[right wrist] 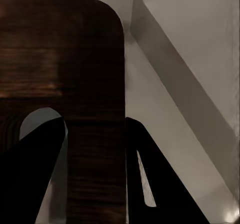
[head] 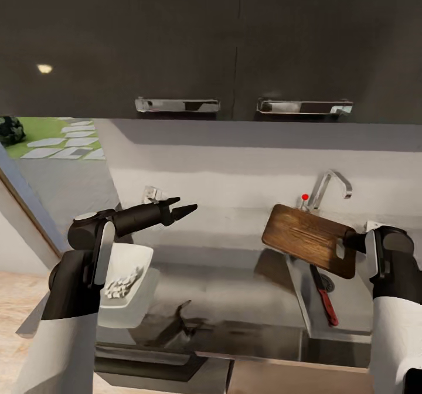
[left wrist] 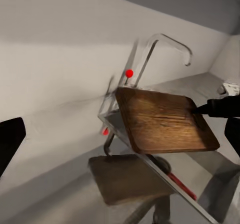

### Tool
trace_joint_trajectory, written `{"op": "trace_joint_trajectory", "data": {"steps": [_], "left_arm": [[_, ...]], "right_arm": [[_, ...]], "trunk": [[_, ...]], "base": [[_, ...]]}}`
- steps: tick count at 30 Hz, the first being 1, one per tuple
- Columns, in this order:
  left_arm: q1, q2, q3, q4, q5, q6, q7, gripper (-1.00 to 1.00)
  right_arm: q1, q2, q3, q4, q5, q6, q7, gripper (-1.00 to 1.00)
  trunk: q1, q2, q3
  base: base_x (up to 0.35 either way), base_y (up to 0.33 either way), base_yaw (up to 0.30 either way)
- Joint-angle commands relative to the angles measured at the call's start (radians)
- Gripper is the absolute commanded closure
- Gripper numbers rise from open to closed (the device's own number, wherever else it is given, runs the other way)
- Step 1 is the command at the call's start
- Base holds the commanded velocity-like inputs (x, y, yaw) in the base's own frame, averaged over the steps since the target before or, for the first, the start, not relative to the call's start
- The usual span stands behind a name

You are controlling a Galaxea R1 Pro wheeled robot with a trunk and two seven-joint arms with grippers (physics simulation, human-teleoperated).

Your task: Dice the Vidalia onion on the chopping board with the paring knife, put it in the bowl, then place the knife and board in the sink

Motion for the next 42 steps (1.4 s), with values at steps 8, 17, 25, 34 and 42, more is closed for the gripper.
{"op": "trace_joint_trajectory", "data": {"steps": [8,17,25,34,42], "left_arm": [[-0.001,-0.001,0.002,-0.001,0.002,0.011,-0.004,-1.00],[-0.001,0.000,-0.035,-0.001,0.001,0.014,-0.006,-1.00],[-0.001,0.003,-0.063,-0.001,0.001,0.016,-0.011,-1.00],[-0.001,0.004,-0.082,-0.001,0.001,0.017,-0.012,-1.00],[-0.001,0.004,-0.089,-0.001,0.001,0.016,-0.012,-1.00]], "right_arm": [[-0.001,0.004,-0.002,0.027,0.004,0.003,-0.105,1.00],[-0.001,0.004,-0.041,0.028,0.000,0.004,-0.120,1.00],[-0.001,0.004,-0.109,0.028,-0.002,0.004,-0.121,1.00],[-0.001,0.007,-0.208,0.028,-0.003,0.005,-0.122,1.00],[-0.001,0.129,-0.224,0.027,-0.010,-0.001,-0.164,1.00]], "trunk": [[0.001,-0.002,-0.002],[0.001,-0.002,-0.002],[0.001,-0.002,-0.002],[0.001,-0.002,-0.002],[0.001,-0.002,-0.002]], "base": [[0.121,-0.081,0.000],[0.003,-0.002,0.000],[0.000,0.000,0.000],[0.000,0.000,0.000],[0.000,0.000,0.000]]}}
